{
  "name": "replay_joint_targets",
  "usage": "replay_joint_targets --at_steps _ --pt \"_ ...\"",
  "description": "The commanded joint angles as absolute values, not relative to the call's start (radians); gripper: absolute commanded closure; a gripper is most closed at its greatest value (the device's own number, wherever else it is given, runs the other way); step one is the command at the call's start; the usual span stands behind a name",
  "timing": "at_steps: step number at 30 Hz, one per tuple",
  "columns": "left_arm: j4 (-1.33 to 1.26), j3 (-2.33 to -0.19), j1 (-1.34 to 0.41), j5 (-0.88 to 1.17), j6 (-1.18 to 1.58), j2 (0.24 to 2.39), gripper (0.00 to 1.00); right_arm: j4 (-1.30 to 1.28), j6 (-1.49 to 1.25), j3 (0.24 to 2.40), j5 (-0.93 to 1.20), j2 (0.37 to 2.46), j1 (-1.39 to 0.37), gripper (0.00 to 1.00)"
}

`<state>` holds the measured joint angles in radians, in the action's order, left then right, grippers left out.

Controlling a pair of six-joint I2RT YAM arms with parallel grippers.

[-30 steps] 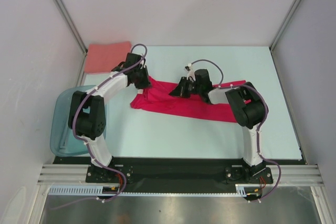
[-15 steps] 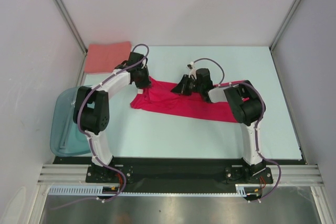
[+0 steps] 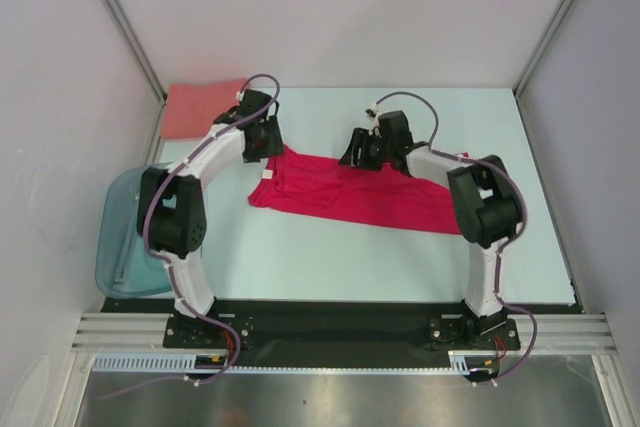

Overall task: Fold and stack the t-shirts
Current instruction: Fold the tshirt

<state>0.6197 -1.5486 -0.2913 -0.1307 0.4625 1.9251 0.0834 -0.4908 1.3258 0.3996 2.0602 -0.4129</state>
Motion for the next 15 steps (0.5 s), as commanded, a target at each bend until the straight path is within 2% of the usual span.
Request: replay_joint_targets --at_steps 1,4,8,11,15 --pt "0.596 -1.447 -0.298 -0.089 0.479 1.749 0.36 -0.204 -0.347 1.375 0.224 1.838 -0.352 0.39" --pt "0.508 -1.3 -0.31 0.038 0.52 1.652 0.41 -0.276 -0.357 1.292 0.195 1.746 -0.237 0.36" --pt "0.401 -1.138 -0.313 0.116 0.593 1.623 0.57 -0.278 -0.364 1.149 0.259 1.577 -0.071 0.35" --pt "0.298 -1.072 -0.313 0.193 0.661 1.637 0.55 -0.284 -0.351 1.059 0.296 1.496 0.038 0.34" --pt "0.227 -1.043 -0.319 0.152 0.69 1.649 0.51 -0.275 -0.331 0.965 0.345 1.448 0.122 0.33"
